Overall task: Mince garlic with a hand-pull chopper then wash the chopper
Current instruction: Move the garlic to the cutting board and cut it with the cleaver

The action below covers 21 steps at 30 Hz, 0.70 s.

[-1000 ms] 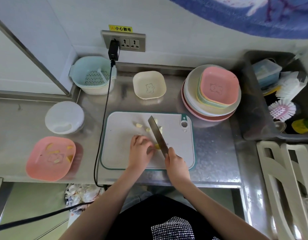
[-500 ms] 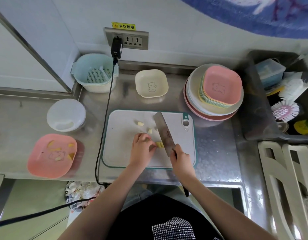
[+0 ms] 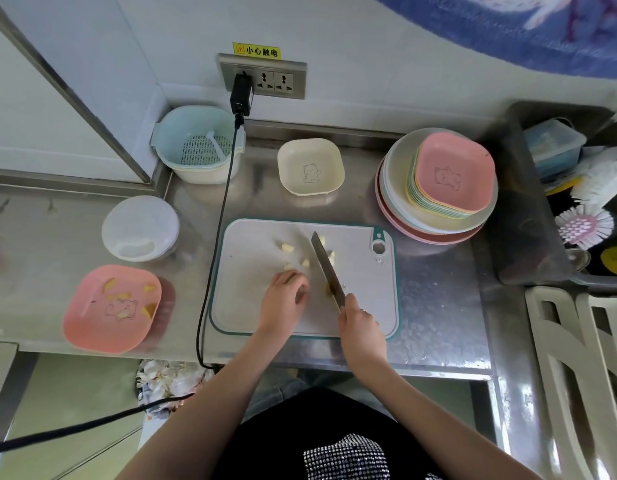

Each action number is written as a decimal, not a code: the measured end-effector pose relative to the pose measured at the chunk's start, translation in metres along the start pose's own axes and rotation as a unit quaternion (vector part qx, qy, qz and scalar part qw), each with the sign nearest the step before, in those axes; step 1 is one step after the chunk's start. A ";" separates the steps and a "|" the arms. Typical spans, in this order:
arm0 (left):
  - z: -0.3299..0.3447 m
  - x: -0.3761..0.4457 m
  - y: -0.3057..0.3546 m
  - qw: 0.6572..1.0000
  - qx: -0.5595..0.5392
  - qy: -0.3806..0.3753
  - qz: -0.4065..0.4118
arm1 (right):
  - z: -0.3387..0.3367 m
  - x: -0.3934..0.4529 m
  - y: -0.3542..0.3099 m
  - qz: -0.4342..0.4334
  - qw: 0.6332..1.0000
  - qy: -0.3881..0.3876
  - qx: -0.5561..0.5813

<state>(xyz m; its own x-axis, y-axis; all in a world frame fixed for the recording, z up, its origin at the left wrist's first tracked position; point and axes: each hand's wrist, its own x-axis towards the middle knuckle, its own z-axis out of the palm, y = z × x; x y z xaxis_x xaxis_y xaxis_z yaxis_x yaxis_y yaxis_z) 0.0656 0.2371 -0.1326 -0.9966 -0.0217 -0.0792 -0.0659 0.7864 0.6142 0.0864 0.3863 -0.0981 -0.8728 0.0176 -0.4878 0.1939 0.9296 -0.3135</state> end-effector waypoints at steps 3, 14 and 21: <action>0.000 0.000 -0.001 1.000 -0.012 0.004 -0.005 | -0.003 0.000 0.004 -0.003 1.000 0.006 0.021; 0.001 0.006 -0.002 0.997 -0.056 0.018 -0.046 | -0.012 -0.001 -0.003 -0.042 0.996 0.038 0.072; -0.001 0.011 -0.004 0.994 -0.099 0.004 -0.053 | -0.014 -0.001 -0.008 -0.060 0.994 0.035 0.082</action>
<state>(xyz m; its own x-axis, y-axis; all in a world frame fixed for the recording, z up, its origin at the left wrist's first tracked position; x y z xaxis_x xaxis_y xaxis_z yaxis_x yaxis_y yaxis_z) 0.0544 0.2333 -0.1348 -0.9838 -0.1043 -0.1456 -0.1784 0.6432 0.7447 0.0791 0.3839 -0.0841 -0.9222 -0.0588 -0.3822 0.1517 0.8541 -0.4976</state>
